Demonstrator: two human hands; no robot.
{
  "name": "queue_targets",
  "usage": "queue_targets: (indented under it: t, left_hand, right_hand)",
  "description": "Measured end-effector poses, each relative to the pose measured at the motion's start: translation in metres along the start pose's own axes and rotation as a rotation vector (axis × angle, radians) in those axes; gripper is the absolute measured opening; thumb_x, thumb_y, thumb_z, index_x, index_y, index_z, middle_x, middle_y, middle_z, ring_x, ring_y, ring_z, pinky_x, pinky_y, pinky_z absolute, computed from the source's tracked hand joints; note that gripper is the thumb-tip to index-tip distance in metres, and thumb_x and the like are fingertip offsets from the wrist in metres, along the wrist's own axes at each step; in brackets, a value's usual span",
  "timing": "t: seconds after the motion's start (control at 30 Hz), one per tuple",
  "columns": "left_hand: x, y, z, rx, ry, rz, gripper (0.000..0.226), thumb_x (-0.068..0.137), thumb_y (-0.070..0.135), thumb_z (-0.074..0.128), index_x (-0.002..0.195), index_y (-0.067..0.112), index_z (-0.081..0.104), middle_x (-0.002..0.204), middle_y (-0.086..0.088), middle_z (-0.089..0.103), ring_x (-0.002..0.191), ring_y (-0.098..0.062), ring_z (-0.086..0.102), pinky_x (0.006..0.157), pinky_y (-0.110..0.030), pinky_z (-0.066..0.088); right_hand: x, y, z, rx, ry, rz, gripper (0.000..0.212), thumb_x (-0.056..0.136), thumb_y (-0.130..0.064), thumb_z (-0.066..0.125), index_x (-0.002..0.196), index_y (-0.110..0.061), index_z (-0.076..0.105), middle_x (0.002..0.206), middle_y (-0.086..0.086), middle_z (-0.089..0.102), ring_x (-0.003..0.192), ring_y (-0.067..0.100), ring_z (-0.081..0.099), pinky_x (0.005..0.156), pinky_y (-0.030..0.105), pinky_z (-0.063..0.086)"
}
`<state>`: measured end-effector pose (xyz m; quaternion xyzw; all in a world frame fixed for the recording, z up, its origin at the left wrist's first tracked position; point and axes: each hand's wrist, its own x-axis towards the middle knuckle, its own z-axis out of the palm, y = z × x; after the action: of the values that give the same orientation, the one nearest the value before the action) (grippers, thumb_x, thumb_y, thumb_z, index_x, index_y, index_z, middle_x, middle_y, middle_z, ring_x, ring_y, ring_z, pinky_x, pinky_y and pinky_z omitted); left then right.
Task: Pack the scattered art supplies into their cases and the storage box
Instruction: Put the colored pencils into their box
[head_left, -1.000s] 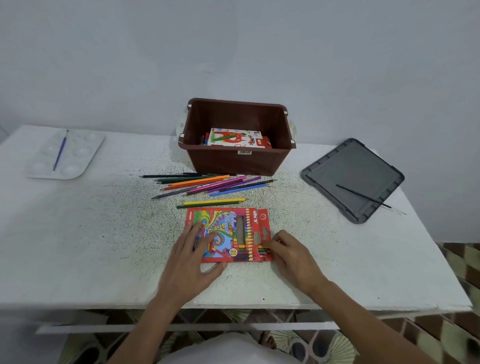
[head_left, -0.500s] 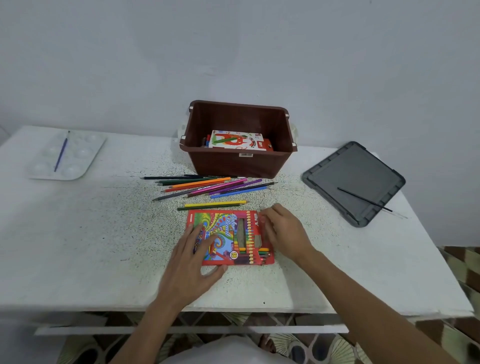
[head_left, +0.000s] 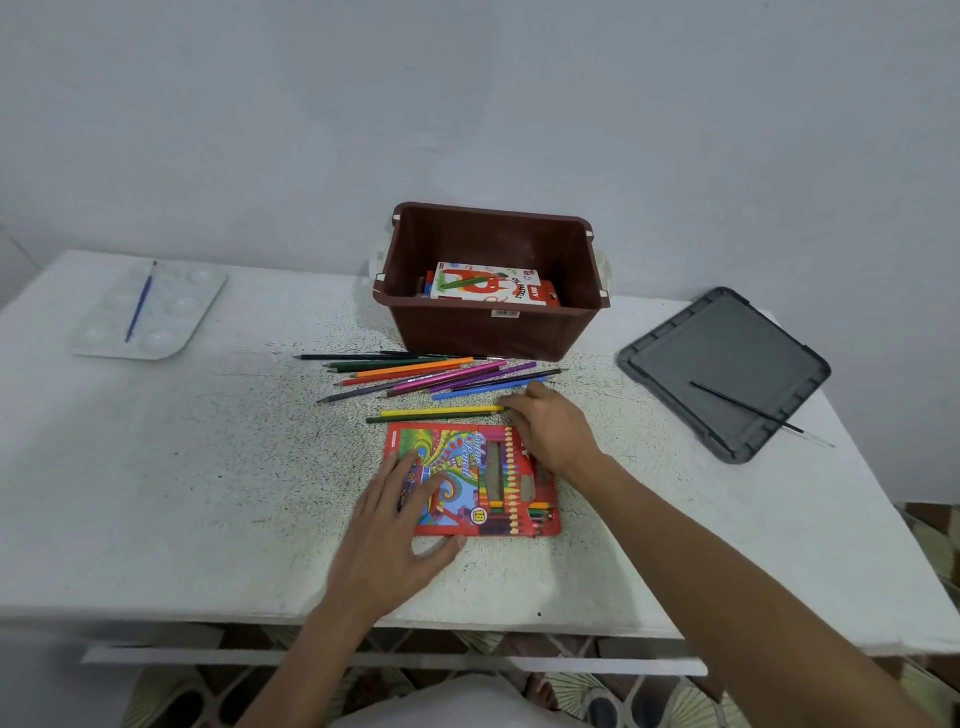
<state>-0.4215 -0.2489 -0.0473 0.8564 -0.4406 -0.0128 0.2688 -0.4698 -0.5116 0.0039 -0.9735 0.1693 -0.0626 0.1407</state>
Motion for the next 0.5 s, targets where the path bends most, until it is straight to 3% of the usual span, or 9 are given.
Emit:
queue_targets:
  t: [0.13,0.3,0.4,0.5]
  left_hand:
    - [0.001,0.0,-0.001,0.004,-0.004,0.0,0.07,0.084,0.073,0.05,0.14,0.033,0.046,0.16,0.005,0.022,0.151,-0.015,0.006,0.115,-0.045,0.026]
    - [0.002,-0.001,0.0,0.006,-0.009,0.006,0.069,0.084,0.073,0.05,0.14,0.033,0.045,0.159,0.004,0.023,0.151,-0.016,0.007,0.115,-0.048,0.028]
    - [0.002,-0.001,0.0,0.003,-0.004,0.011,0.069,0.084,0.073,0.049,0.139,0.033,0.046,0.159,0.004,0.024,0.151,-0.017,0.009,0.115,-0.047,0.028]
    - [0.001,-0.002,0.0,0.011,0.0,0.016,0.068,0.084,0.072,0.051,0.139,0.033,0.046,0.159,0.004,0.025,0.15,-0.018,0.01,0.115,-0.046,0.028]
  right_hand:
    - [0.004,-0.003,0.0,-0.074,-0.016,0.006,0.028,0.102,-0.032,0.047,0.121,-0.022,0.064,0.109,0.006,0.06,0.094,0.028,0.064,0.076,0.04,0.055]
    - [-0.002,0.01,-0.009,-0.147,0.04,0.047,0.019,0.097,-0.025,0.057,0.111,-0.014,0.062,0.104,0.008,0.058,0.082,0.028,0.065,0.067,0.037,0.054]
    - [-0.018,0.032,-0.021,-0.135,0.117,0.111,0.015,0.099,-0.016,0.054,0.107,-0.008,0.064,0.095,0.01,0.059,0.071,0.027,0.059,0.056,0.029,0.041]
    - [-0.045,0.062,-0.038,-0.119,0.195,0.167,0.013,0.097,-0.01,0.056,0.1,-0.003,0.068,0.09,0.012,0.063,0.068,0.029,0.058,0.056,0.026,0.034]
